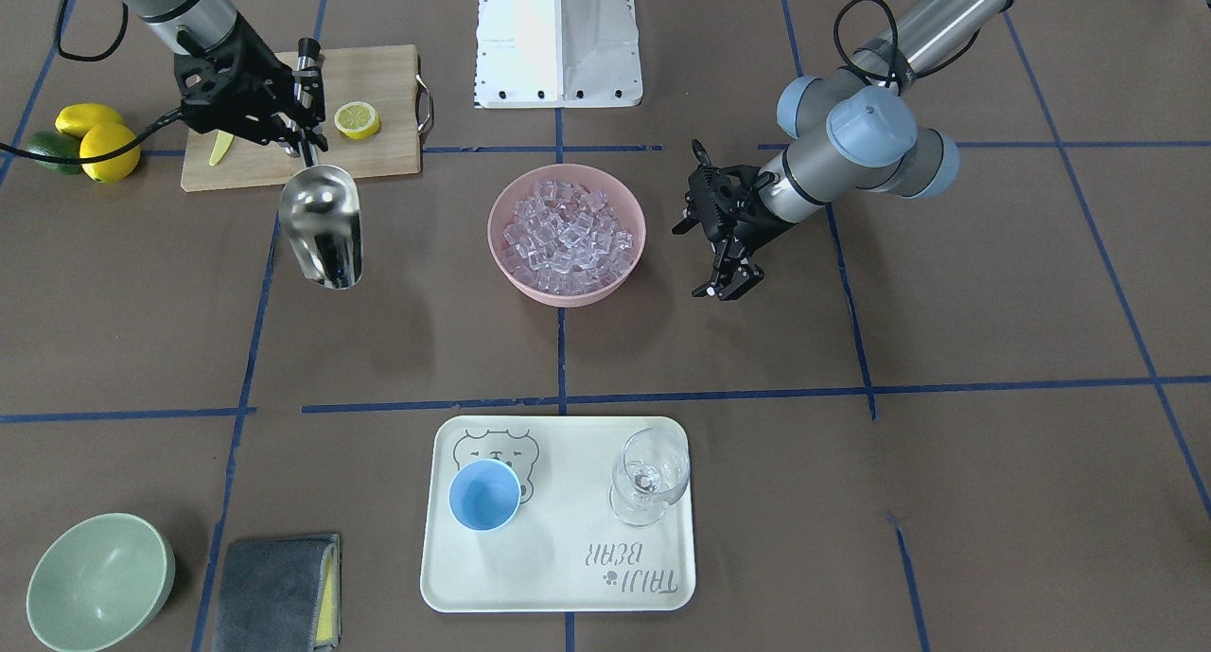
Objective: Put ice in cup with scoop
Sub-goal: 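Lift the scoop and carry it over the pink bowl with the right gripper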
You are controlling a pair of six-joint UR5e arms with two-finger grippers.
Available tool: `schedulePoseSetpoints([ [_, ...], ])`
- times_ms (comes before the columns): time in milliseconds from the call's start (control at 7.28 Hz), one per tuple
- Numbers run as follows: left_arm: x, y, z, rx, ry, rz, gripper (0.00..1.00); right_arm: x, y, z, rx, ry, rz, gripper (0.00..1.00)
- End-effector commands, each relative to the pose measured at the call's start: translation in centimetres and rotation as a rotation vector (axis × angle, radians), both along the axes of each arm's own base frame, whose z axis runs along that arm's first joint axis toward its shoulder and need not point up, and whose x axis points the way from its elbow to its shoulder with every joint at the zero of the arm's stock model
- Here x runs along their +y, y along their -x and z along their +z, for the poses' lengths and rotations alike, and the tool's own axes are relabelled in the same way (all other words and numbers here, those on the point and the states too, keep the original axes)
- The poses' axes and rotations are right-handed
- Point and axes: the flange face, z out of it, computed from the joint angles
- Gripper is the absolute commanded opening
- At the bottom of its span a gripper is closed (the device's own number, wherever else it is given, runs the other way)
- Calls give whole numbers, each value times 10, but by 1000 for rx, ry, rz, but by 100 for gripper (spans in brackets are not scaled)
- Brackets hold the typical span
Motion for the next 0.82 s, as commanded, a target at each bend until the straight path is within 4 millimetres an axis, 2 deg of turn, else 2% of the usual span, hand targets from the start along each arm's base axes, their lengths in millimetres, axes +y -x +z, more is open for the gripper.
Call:
schedulePoseSetpoints([
  [0,0,0,0,0,-1,-2,100,-8,57,-106,174,-99,-180,0],
  [137,0,0,1,-1,-1,0,100,-8,66,-135,196,-151,-233,0],
  [275,0,-1,2,-2,-1,2,100,-10,69,-139,221,-287,-344,0],
  [412,0,-1,2,-3,0,2,100,-13,71,-151,271,-339,-428,0],
  [549,0,-1,2,-3,-3,-2,100,-28,89,-172,396,-406,-551,0],
  [687,0,-1,2,-3,-4,-2,100,-36,97,-176,471,-434,-616,0],
])
